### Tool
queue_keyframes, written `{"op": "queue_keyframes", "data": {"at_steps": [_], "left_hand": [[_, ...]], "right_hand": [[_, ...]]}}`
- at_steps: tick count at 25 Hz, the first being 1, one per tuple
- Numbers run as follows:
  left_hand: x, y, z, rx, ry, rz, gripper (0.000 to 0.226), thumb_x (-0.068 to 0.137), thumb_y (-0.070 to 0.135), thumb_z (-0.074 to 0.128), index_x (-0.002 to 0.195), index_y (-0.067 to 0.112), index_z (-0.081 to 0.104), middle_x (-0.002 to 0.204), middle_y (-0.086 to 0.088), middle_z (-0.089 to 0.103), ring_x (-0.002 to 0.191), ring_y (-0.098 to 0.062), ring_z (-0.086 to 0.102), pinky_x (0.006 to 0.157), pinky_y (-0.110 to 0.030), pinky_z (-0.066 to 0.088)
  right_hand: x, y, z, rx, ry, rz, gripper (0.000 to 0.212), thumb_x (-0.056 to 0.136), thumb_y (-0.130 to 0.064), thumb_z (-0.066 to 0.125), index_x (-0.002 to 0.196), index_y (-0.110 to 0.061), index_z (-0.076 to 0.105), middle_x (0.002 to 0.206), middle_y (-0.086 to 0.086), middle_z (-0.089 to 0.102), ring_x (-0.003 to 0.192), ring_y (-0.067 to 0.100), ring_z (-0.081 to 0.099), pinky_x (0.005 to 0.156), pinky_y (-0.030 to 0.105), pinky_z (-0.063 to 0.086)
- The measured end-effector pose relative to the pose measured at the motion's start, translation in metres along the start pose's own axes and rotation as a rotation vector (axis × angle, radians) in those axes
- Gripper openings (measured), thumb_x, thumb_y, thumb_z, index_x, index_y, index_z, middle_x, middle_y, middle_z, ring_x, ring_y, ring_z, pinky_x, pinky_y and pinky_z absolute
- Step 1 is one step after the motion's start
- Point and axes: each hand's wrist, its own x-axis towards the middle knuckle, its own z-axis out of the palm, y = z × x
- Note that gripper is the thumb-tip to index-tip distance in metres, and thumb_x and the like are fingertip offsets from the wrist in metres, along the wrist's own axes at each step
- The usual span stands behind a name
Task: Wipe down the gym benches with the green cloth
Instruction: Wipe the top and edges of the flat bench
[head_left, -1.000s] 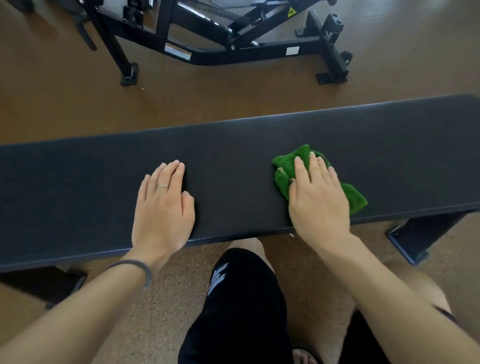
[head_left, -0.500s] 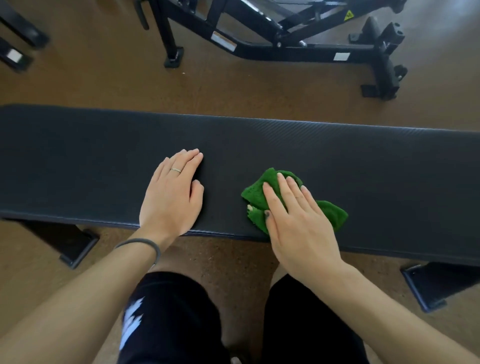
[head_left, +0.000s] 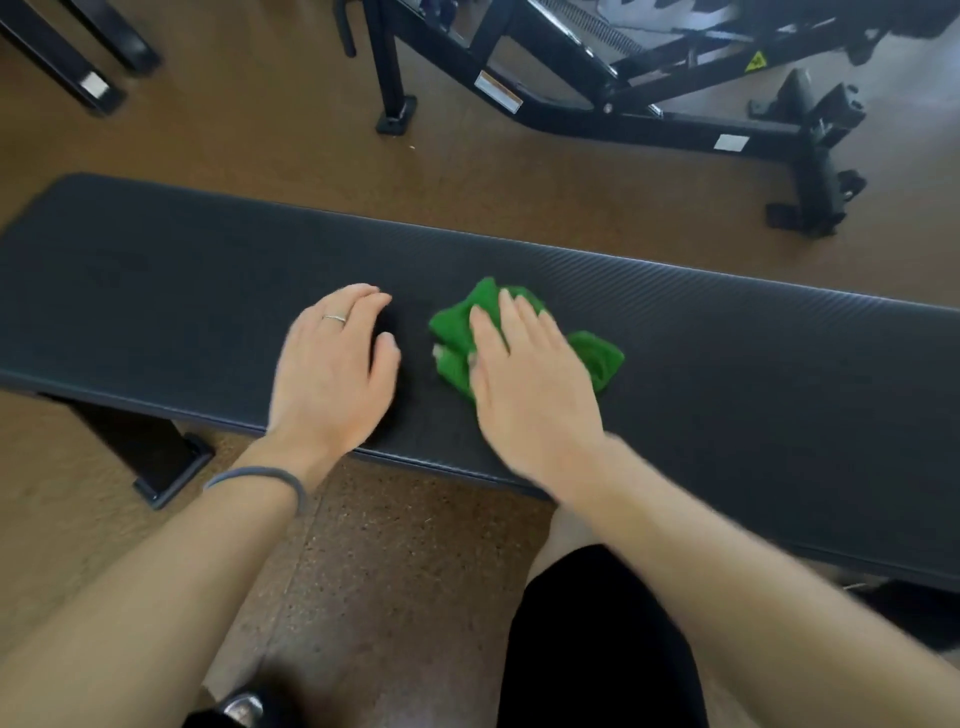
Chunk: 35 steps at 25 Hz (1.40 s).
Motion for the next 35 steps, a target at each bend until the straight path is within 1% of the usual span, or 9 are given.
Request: {"op": "queue_keyframes", "data": {"at_steps": [3,6,12,15,18,21,26,31,35], "left_hand": [[0.002,-0.053,-0.018,0.076,-0.043,-0.004,0.043,0.098,0.029,0.039,0.132,0.010,0.059,0.140,-0.008,0.058,0.131,-0.031,0.052,0.113,-0.050,0.039],[-0.002,-0.071,-0.020,0.026,-0.075,-0.025,0.038,0.100,0.022,0.044,0.135,0.014,0.056,0.145,-0.002,0.052,0.136,-0.026,0.045,0.117,-0.048,0.035],[0.000,-0.079,-0.016,-0.056,-0.036,0.003,0.039,0.098,0.020,0.044,0.135,0.015,0.057,0.144,-0.001,0.052,0.138,-0.023,0.042,0.120,-0.045,0.031],[-0.002,-0.083,-0.014,-0.046,-0.048,0.069,0.046,0.096,0.026,0.037,0.135,0.013,0.056,0.144,-0.004,0.053,0.137,-0.025,0.043,0.119,-0.045,0.032],[0.004,-0.103,-0.022,-0.030,-0.106,0.198,0.046,0.099,0.025,0.039,0.139,0.011,0.057,0.145,-0.005,0.054,0.136,-0.025,0.045,0.117,-0.046,0.035],[0.012,-0.124,-0.029,-0.003,-0.139,0.309,0.046,0.100,0.027,0.039,0.141,0.014,0.056,0.146,-0.002,0.054,0.136,-0.023,0.047,0.117,-0.045,0.036],[0.011,-0.126,-0.029,-0.037,-0.168,0.324,0.050,0.100,0.030,0.035,0.145,0.014,0.052,0.149,-0.003,0.051,0.138,-0.023,0.044,0.120,-0.046,0.034],[0.010,-0.128,-0.030,-0.067,-0.179,0.319,0.051,0.100,0.029,0.035,0.146,0.014,0.052,0.149,-0.004,0.051,0.140,-0.023,0.043,0.121,-0.044,0.031],[0.011,-0.130,-0.030,-0.088,-0.199,0.323,0.048,0.102,0.025,0.038,0.147,0.013,0.050,0.150,-0.005,0.050,0.141,-0.023,0.042,0.122,-0.043,0.030]], "right_hand": [[-0.054,-0.036,0.002,0.013,-0.051,-0.069,0.056,0.109,-0.034,0.025,0.158,-0.010,0.037,0.164,0.019,0.033,0.153,0.034,0.030,0.126,0.048,0.024],[-0.029,-0.037,-0.001,0.022,-0.061,-0.066,0.056,0.110,-0.036,0.023,0.159,-0.012,0.035,0.166,0.016,0.030,0.155,0.031,0.026,0.127,0.045,0.021],[0.078,-0.052,0.011,0.029,-0.011,0.230,0.055,0.112,-0.034,0.023,0.161,-0.009,0.027,0.168,0.018,0.022,0.157,0.032,0.019,0.129,0.044,0.011],[0.032,-0.096,0.016,-0.010,0.062,0.251,0.055,0.110,-0.032,0.026,0.158,-0.008,0.034,0.165,0.021,0.030,0.154,0.034,0.027,0.127,0.047,0.019],[-0.018,-0.155,0.022,0.021,0.030,0.244,0.054,0.109,-0.032,0.028,0.158,-0.009,0.037,0.164,0.019,0.032,0.154,0.033,0.028,0.126,0.048,0.023],[0.009,-0.149,0.018,0.022,0.023,0.268,0.053,0.110,-0.034,0.029,0.157,-0.011,0.039,0.164,0.016,0.033,0.154,0.030,0.030,0.127,0.044,0.022],[0.088,-0.128,0.018,0.013,0.046,0.504,0.054,0.111,-0.033,0.025,0.159,-0.009,0.030,0.167,0.018,0.026,0.156,0.032,0.023,0.128,0.044,0.015],[0.008,-0.196,0.026,0.001,0.060,0.452,0.054,0.110,-0.033,0.024,0.158,-0.012,0.035,0.165,0.016,0.031,0.155,0.029,0.027,0.127,0.045,0.023],[0.050,-0.166,0.023,0.023,0.040,0.430,0.053,0.111,-0.034,0.024,0.159,-0.015,0.035,0.167,0.012,0.029,0.156,0.025,0.024,0.129,0.040,0.017]]}}
